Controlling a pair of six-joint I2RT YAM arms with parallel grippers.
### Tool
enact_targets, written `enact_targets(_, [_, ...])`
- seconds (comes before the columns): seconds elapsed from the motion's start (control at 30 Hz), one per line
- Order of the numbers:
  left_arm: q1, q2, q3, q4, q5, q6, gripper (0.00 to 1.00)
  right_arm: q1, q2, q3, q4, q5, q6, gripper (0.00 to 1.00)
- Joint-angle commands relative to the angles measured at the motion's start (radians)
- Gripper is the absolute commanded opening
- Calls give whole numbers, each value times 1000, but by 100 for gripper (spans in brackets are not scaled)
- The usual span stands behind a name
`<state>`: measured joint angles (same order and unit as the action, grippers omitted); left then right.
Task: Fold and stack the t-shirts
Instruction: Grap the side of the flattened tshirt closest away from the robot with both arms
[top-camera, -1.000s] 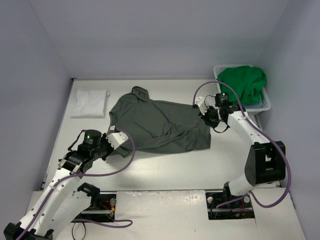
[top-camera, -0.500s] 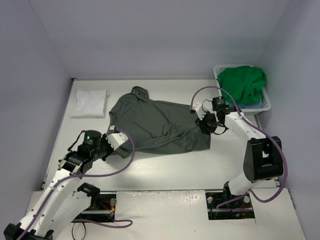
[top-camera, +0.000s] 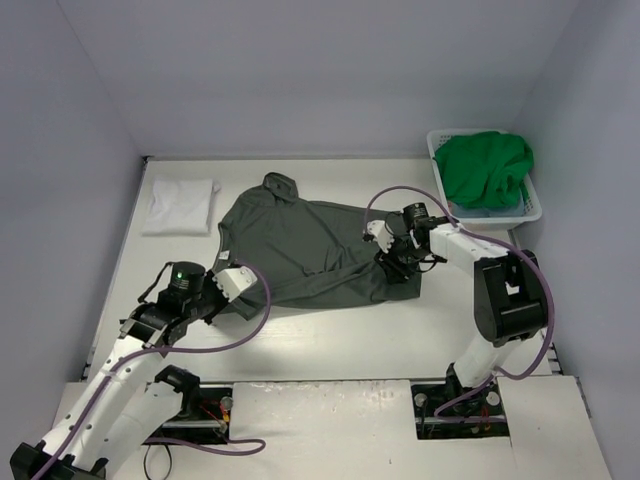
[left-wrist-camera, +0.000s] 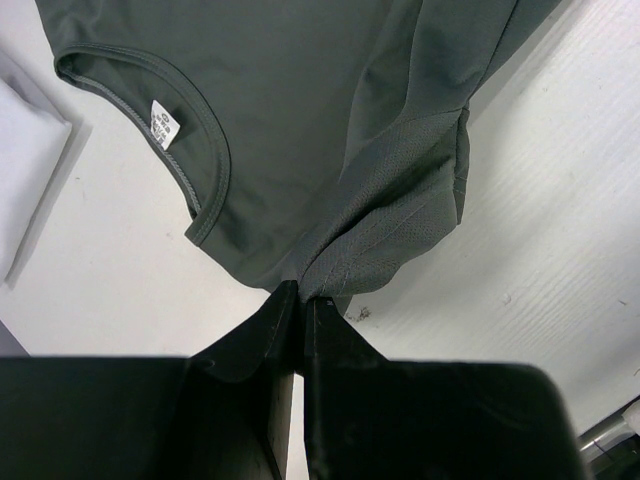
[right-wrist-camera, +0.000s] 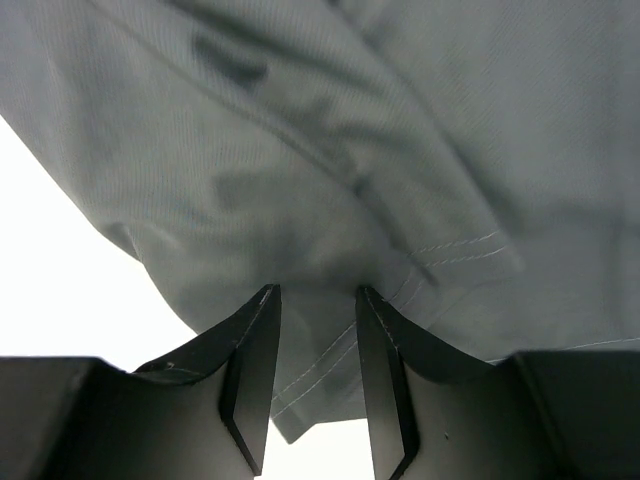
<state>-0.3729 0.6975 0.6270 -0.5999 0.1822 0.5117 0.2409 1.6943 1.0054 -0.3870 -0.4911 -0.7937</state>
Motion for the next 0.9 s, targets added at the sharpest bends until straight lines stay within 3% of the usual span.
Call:
enact_targets(0.0, [6,3,20,52,0,-16,0,17,-16,74,10,-21,17,33])
enact_targets(0.23, [6,8,16,60,5,-19,0,23,-38,111,7,-4,16,34])
enact_targets(0.87, [14,7,25,46,10,-24,0,23,91,133,30,-12,-13,36])
